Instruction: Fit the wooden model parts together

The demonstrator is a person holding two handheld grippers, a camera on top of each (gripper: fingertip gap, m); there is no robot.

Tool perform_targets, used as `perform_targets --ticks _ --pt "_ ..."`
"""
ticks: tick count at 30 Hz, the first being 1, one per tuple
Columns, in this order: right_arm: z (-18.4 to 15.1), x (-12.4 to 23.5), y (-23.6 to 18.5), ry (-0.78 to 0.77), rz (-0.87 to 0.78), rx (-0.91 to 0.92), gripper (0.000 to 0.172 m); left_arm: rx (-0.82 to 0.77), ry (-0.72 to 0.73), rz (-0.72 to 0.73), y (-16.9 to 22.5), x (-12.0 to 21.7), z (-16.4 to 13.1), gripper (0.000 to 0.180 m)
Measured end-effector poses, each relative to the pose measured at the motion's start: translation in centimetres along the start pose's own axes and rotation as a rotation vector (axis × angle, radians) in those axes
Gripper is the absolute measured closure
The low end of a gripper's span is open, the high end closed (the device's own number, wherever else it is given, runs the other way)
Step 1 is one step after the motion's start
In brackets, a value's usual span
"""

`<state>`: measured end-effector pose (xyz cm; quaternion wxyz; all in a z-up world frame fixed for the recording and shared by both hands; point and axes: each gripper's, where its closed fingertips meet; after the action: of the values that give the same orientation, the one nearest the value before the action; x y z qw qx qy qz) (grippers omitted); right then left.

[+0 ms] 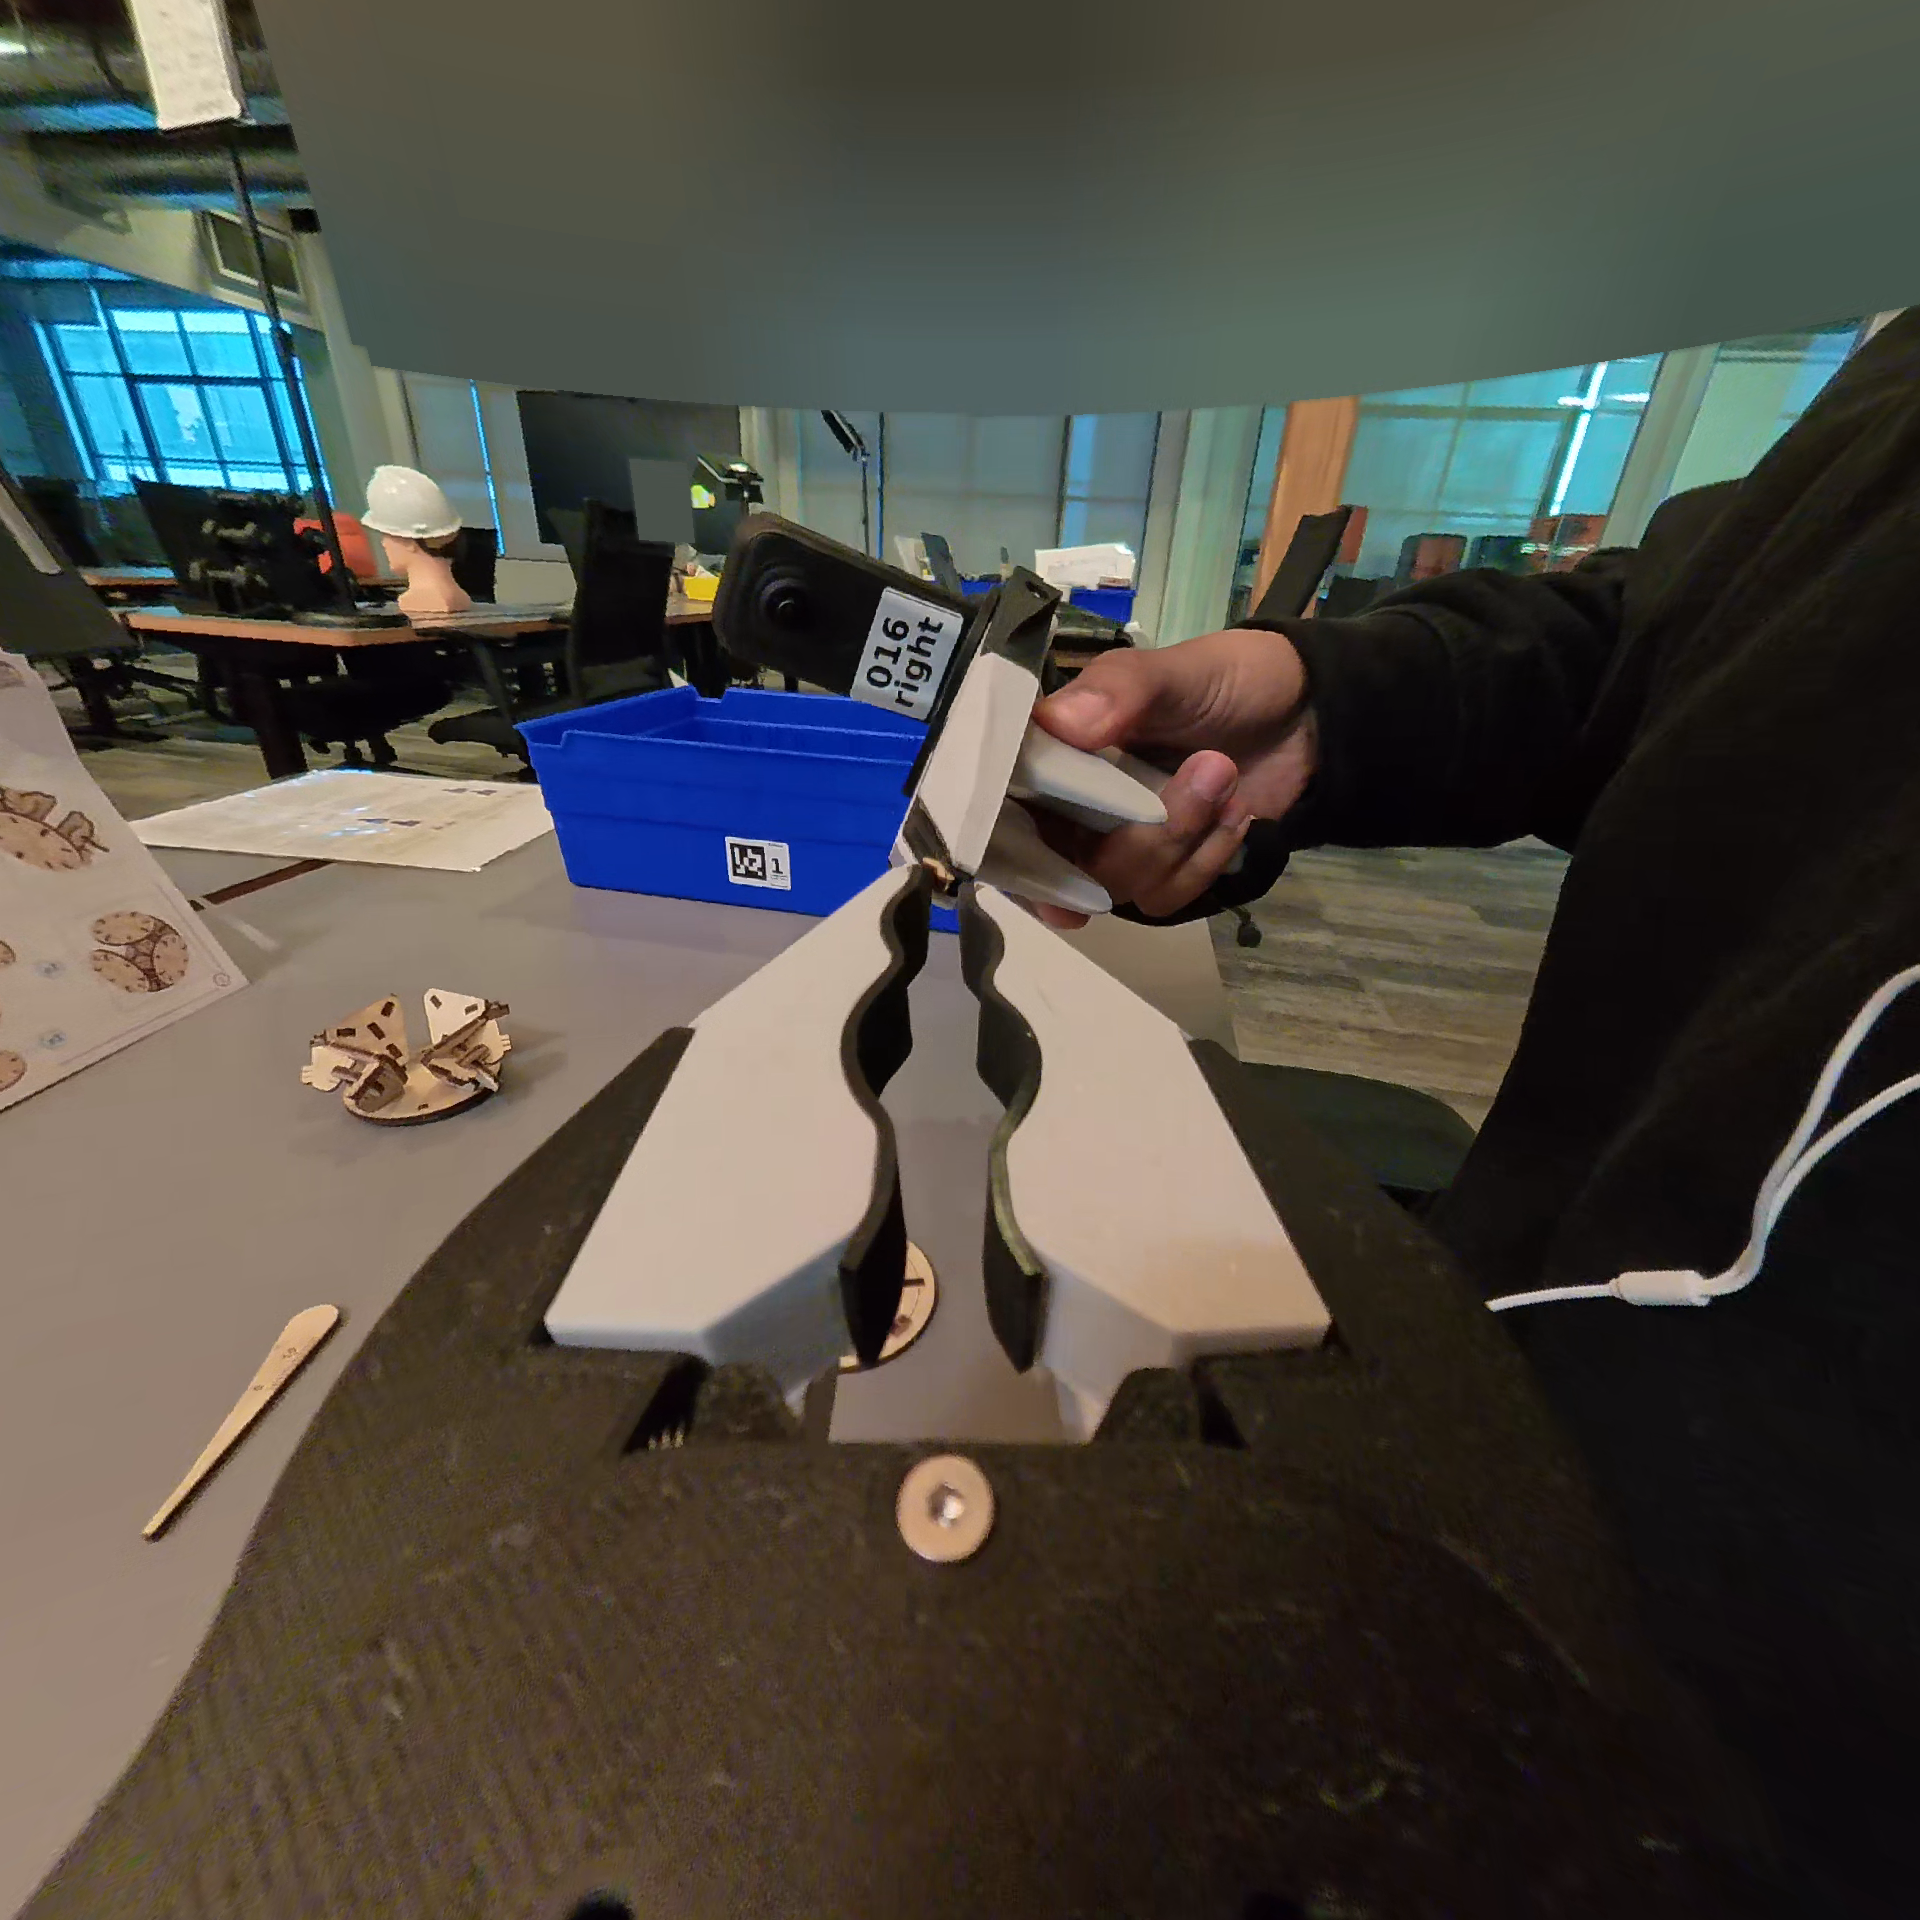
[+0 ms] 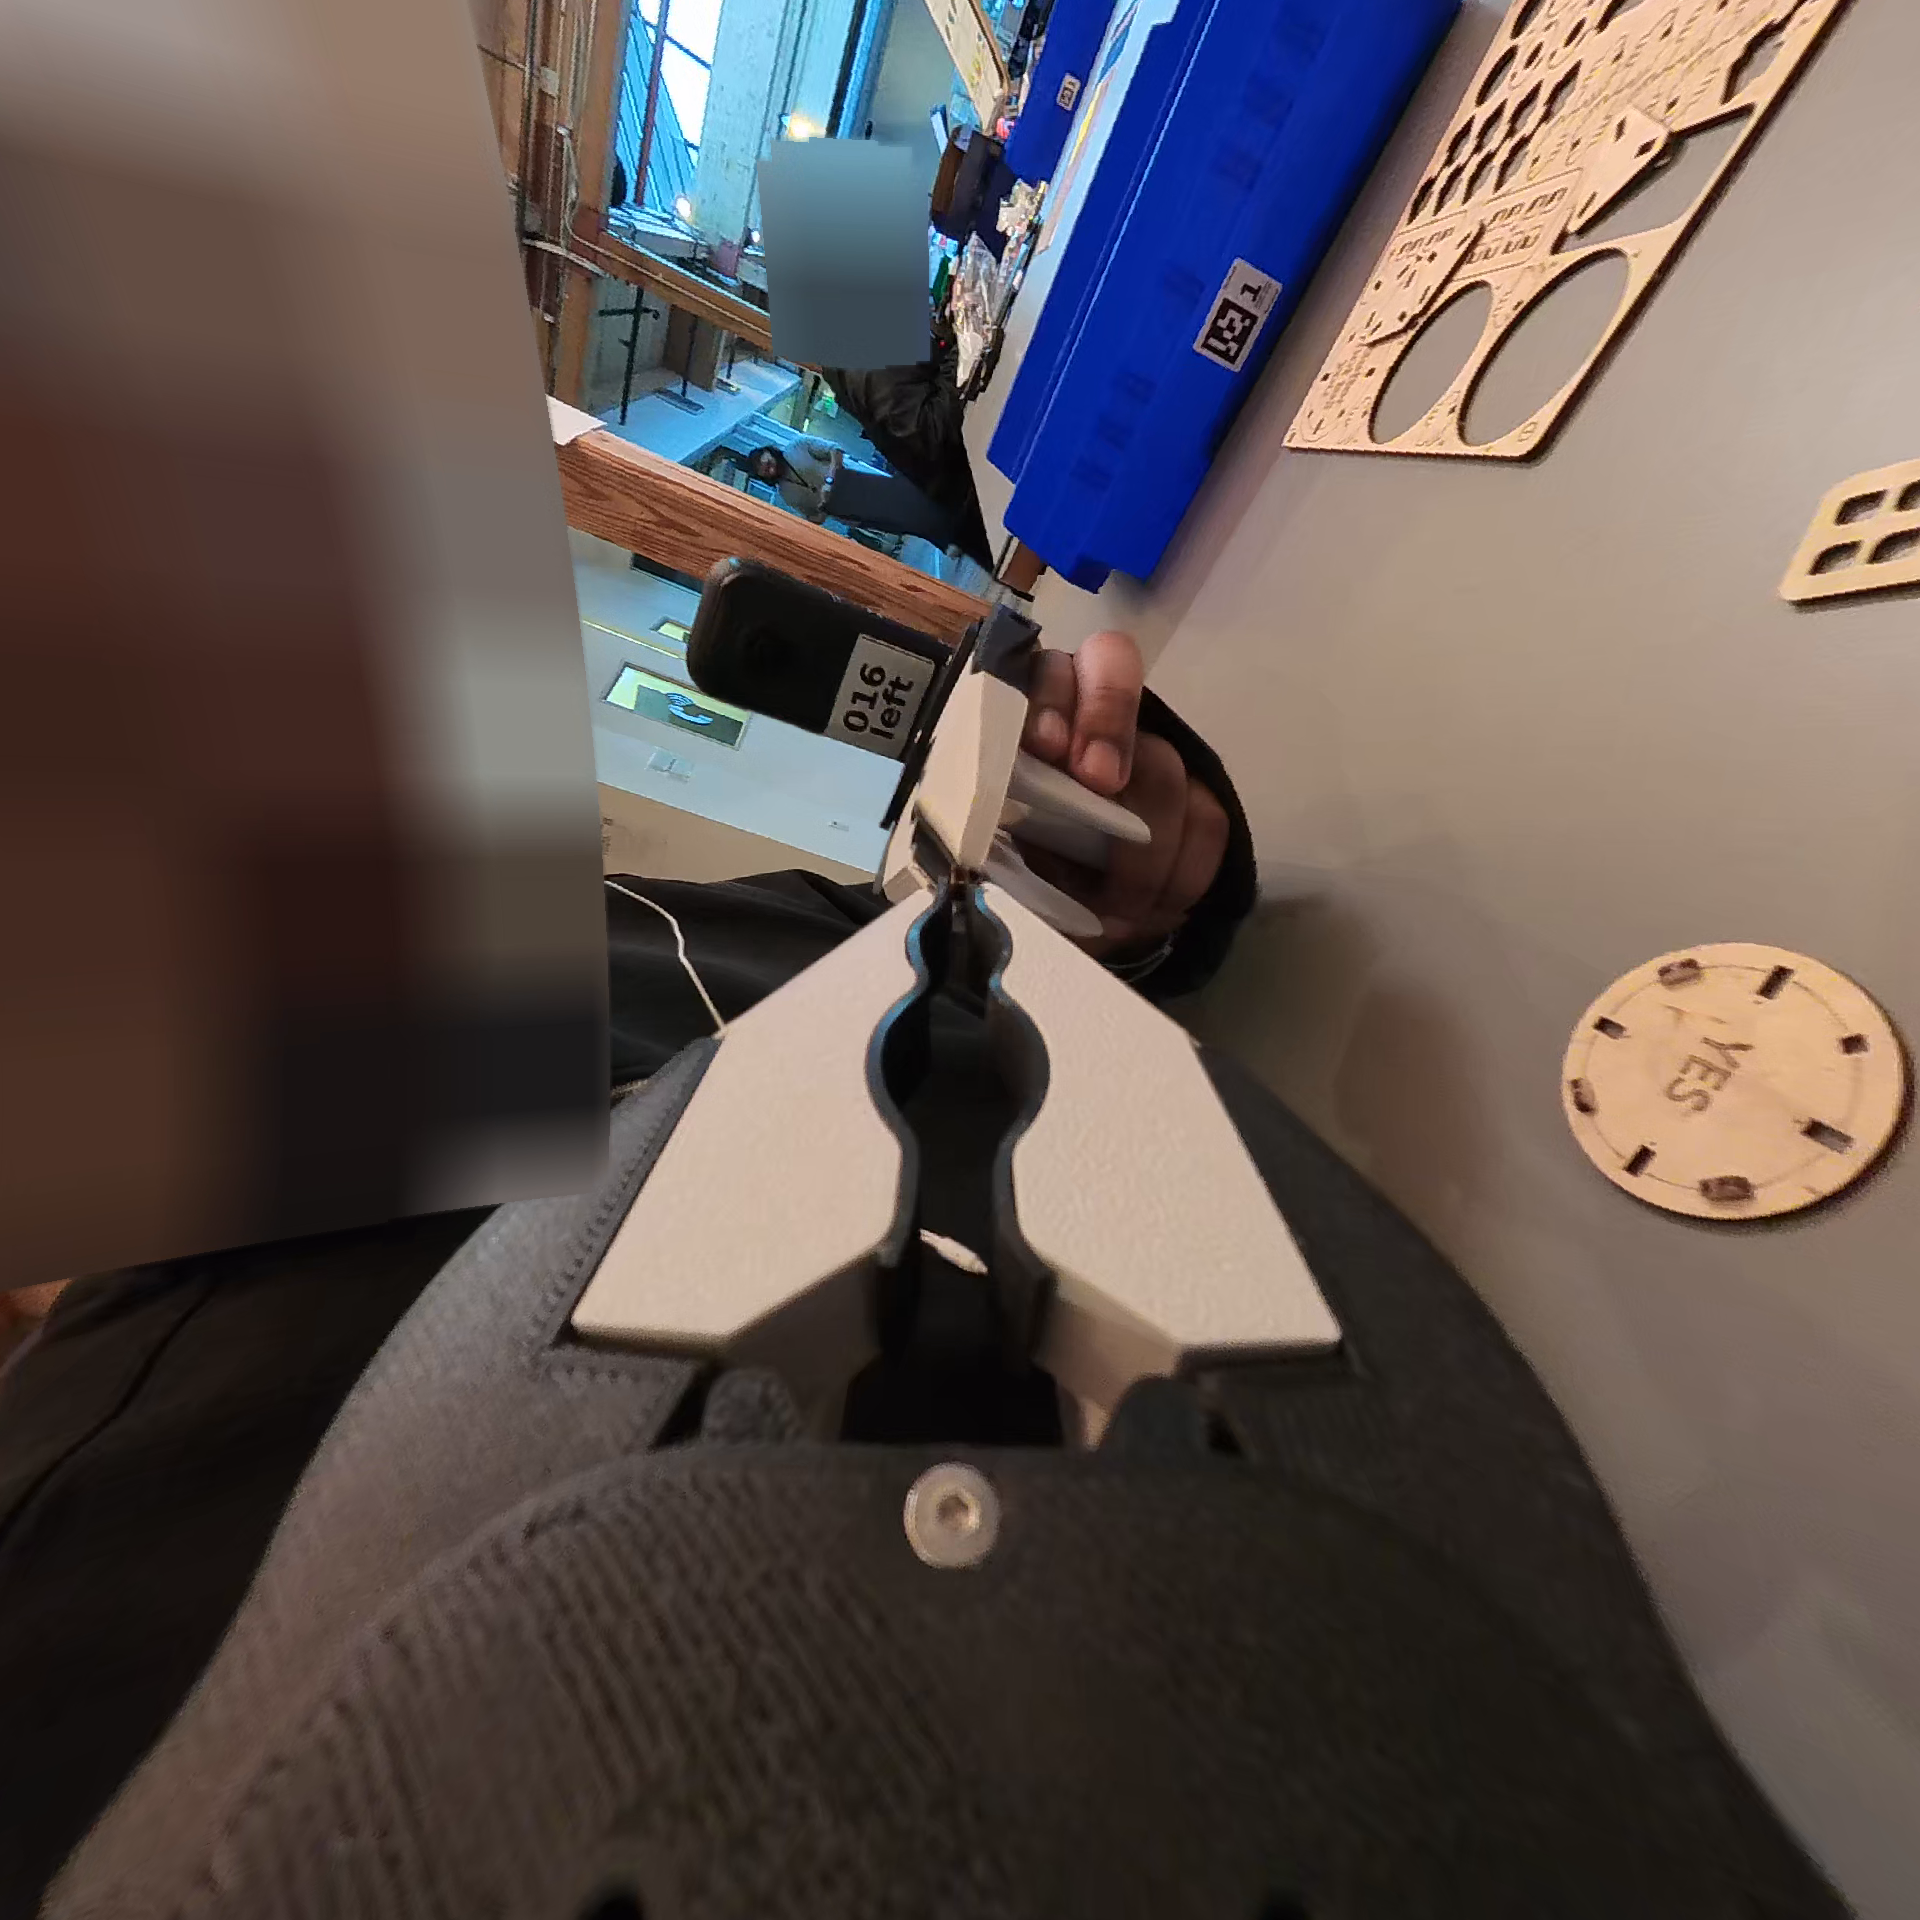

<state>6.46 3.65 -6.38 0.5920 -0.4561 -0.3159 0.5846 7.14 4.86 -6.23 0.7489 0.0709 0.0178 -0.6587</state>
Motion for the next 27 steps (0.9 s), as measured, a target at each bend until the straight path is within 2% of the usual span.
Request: perform_targets --ticks 27 --pt "-1.5 0.8 -0.4 -0.128 -0.043 -0.026 0.172 -0.064 -0.011 -0.065 1.6 0.1 -0.3 0.180"
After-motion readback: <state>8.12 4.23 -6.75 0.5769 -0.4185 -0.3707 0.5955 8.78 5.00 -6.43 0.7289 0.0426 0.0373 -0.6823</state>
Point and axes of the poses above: each gripper's, where its closed fingertips meet, x back along the fingers, z out of its top, y = z × x across the jaws, and after that the axes turned 14 degrees about z, right-handed
